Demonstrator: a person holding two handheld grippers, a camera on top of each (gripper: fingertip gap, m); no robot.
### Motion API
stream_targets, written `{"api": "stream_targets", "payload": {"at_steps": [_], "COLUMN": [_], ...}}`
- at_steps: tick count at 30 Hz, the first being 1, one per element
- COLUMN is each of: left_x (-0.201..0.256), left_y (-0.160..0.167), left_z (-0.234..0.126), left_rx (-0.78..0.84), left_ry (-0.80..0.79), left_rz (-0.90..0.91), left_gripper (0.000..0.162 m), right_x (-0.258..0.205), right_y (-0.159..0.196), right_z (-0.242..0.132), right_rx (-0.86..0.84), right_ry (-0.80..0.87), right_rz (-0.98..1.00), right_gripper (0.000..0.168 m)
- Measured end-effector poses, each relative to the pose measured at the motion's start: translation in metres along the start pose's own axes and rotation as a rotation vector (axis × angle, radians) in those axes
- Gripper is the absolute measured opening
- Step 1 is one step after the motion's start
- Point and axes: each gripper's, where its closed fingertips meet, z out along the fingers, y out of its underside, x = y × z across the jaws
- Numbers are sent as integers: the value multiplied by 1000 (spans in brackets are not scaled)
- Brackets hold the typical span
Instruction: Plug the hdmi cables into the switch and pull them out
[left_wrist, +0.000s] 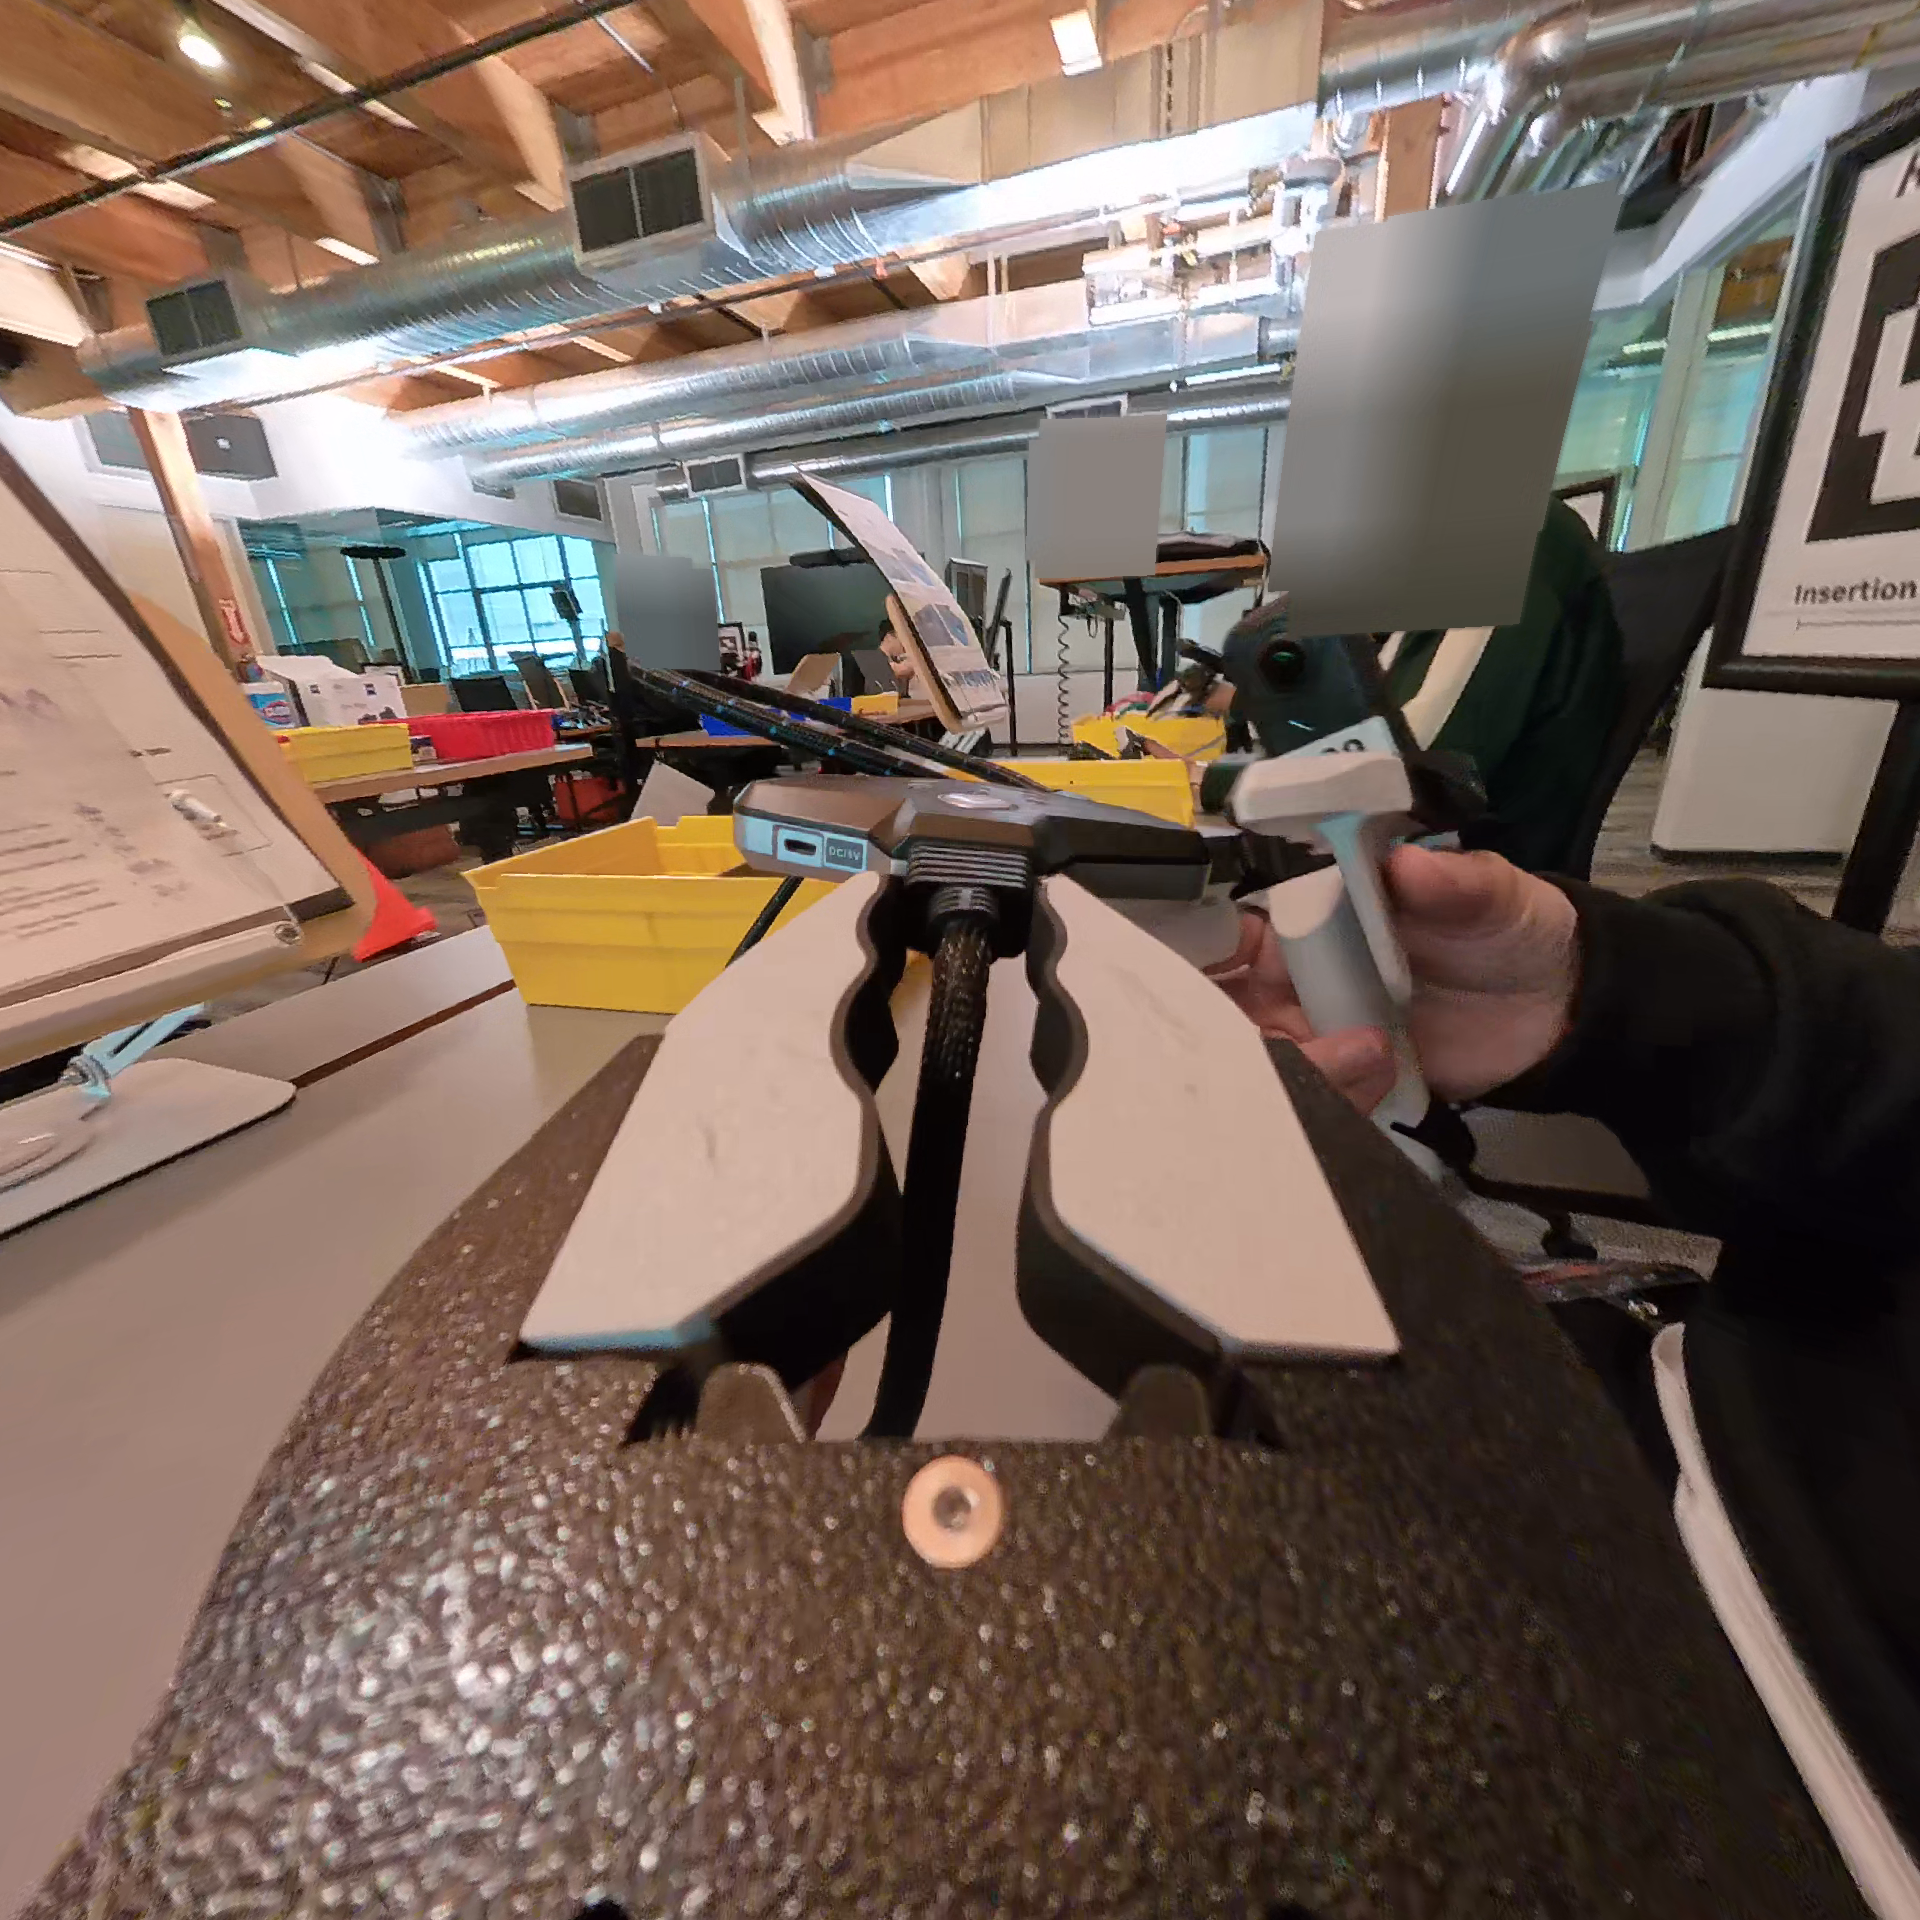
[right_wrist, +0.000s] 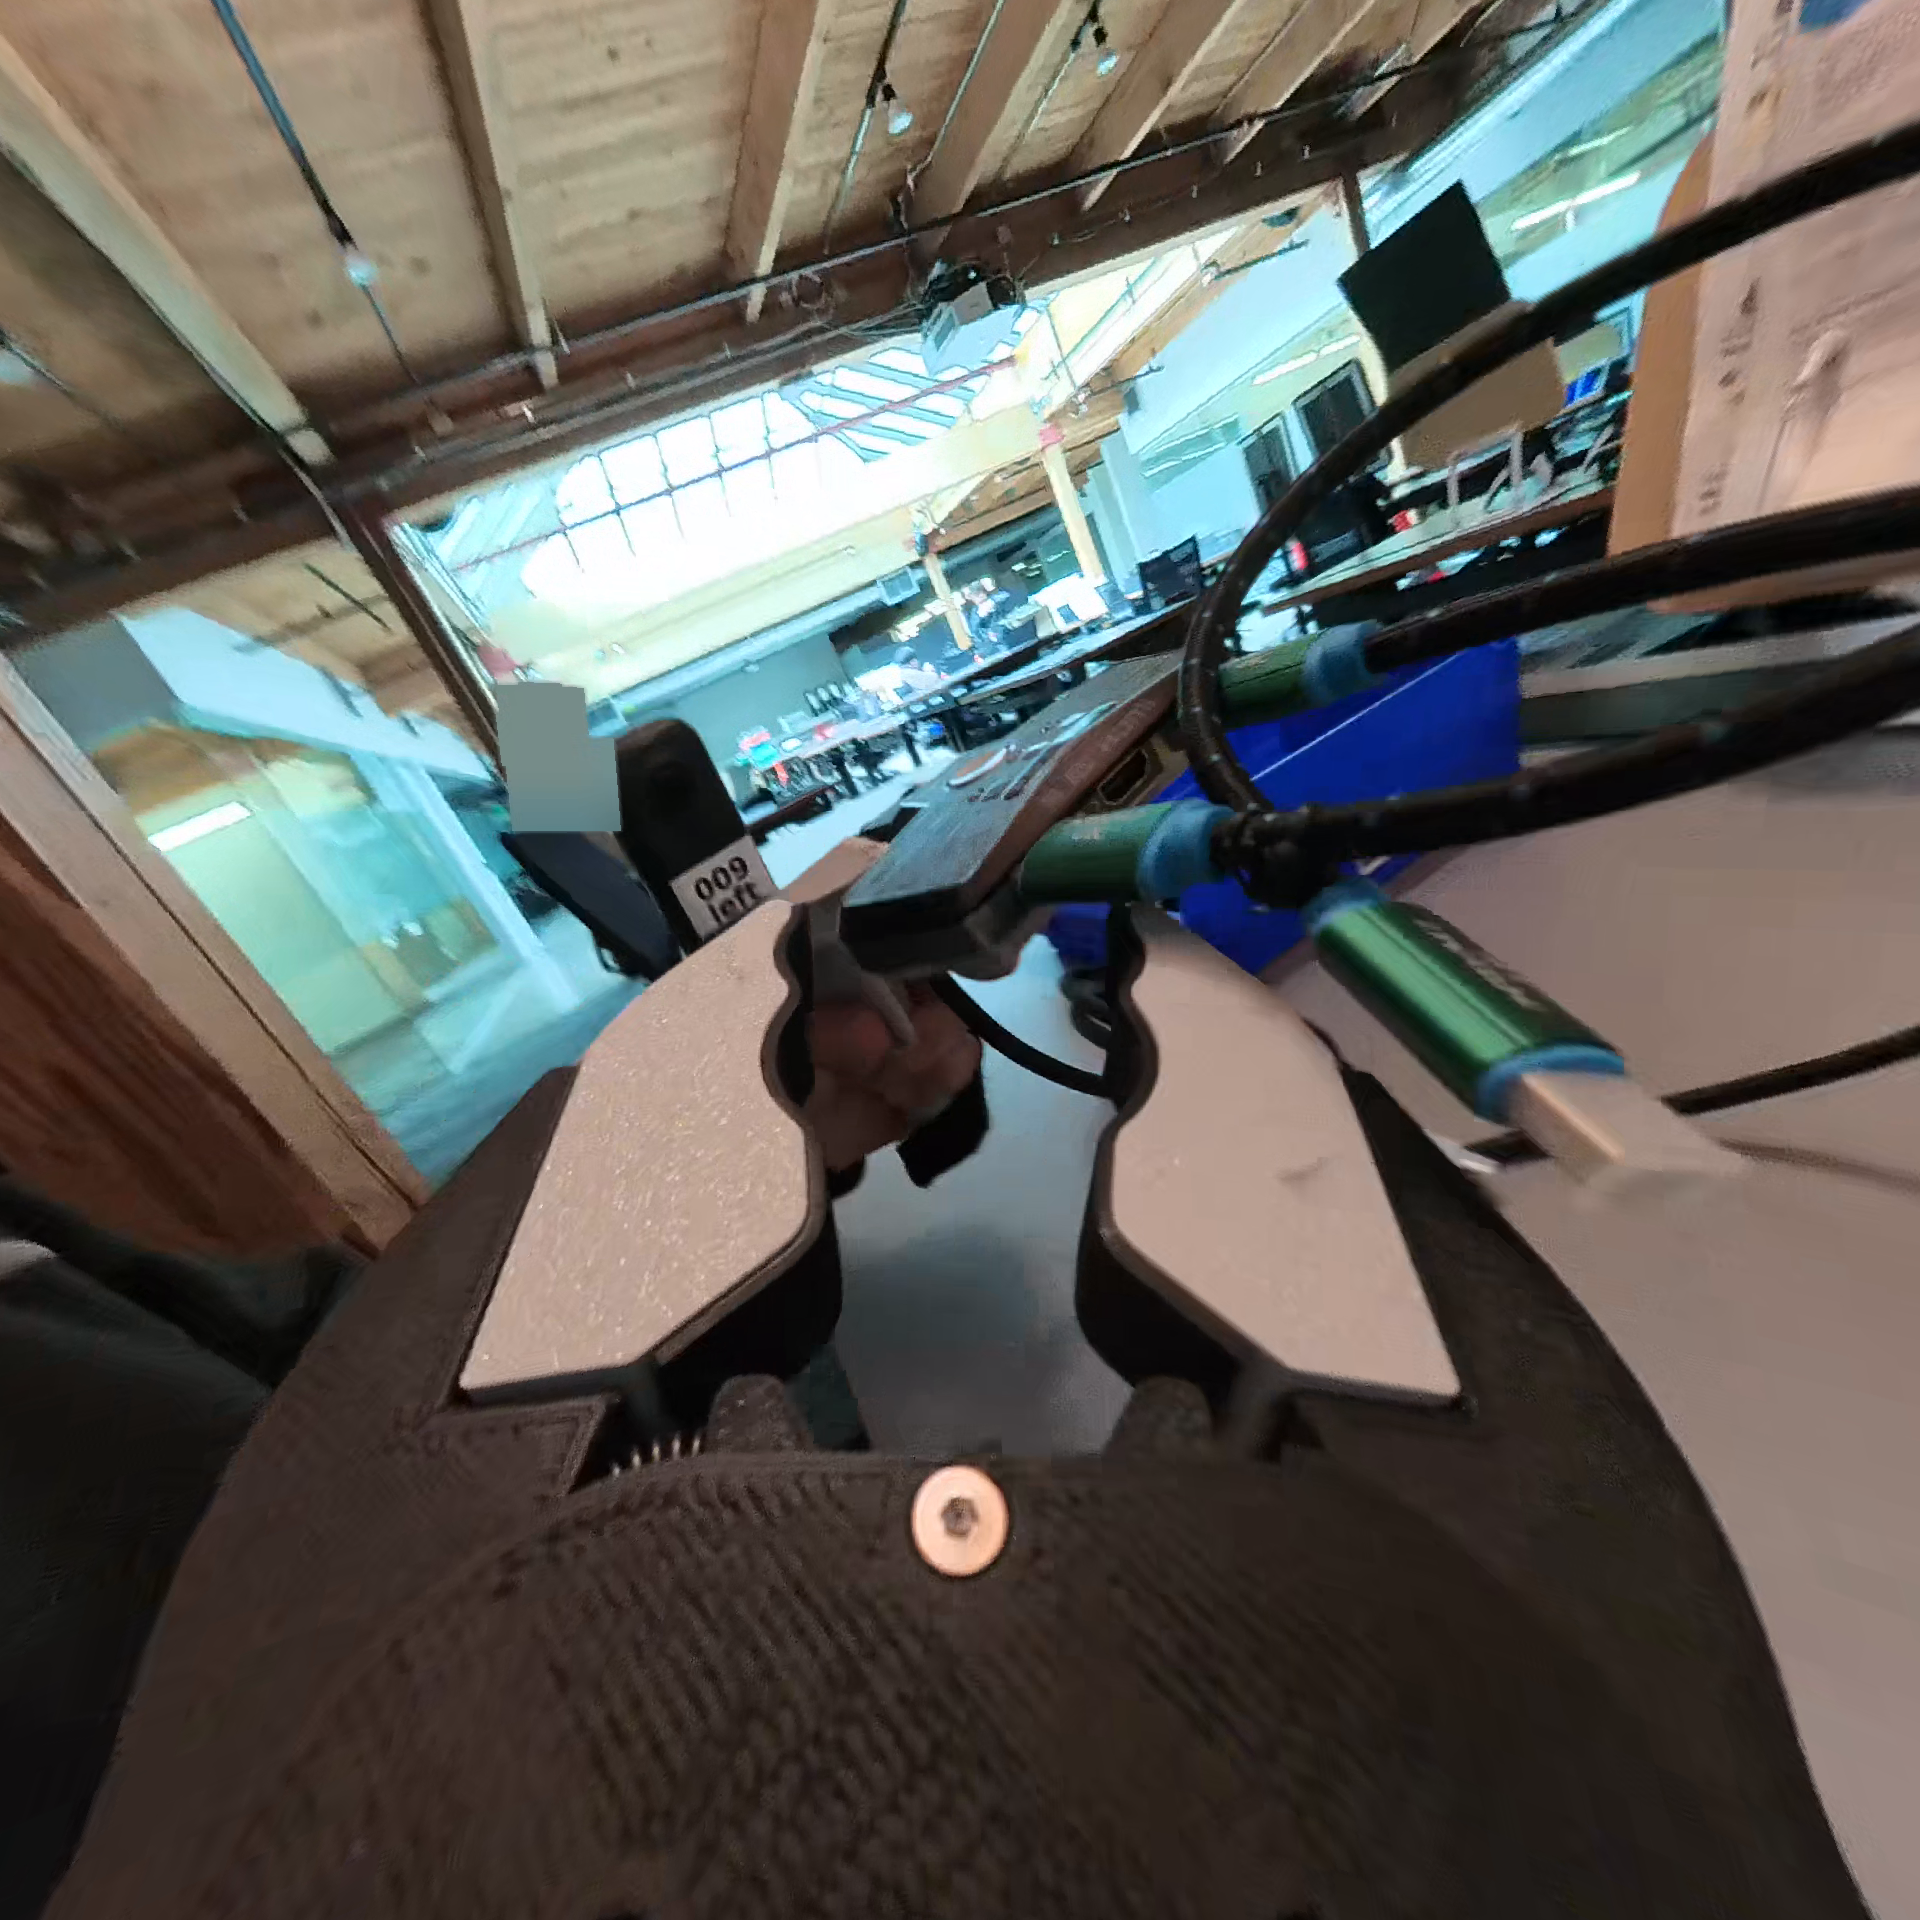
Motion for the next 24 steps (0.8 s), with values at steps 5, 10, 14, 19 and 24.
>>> {"api": "stream_targets", "payload": {"at_steps": [5,10,14,19,24], "left_x": [-11,-9,3,11,5], "left_y": [-7,-12,-16,-5,-7], "left_z": [-12,-16,-13,-5,-9], "left_rx": [14,30,57,-15,-15], "left_ry": [-34,-7,68,86,51], "left_rz": [-7,-12,-6,43,57], "left_gripper": [23,23,23,23,23], "right_x": [3,-20,-19,7,-4], "right_y": [18,-25,-21,12,23], "right_z": [-20,-34,-23,-17,-28], "right_rx": [-340,-390,-600,-776,-652], "right_ry": [22,8,-66,-95,-24], "right_rz": [-238,-611,-792,-799,-567], "right_gripper": [69,57,56,32,47]}}
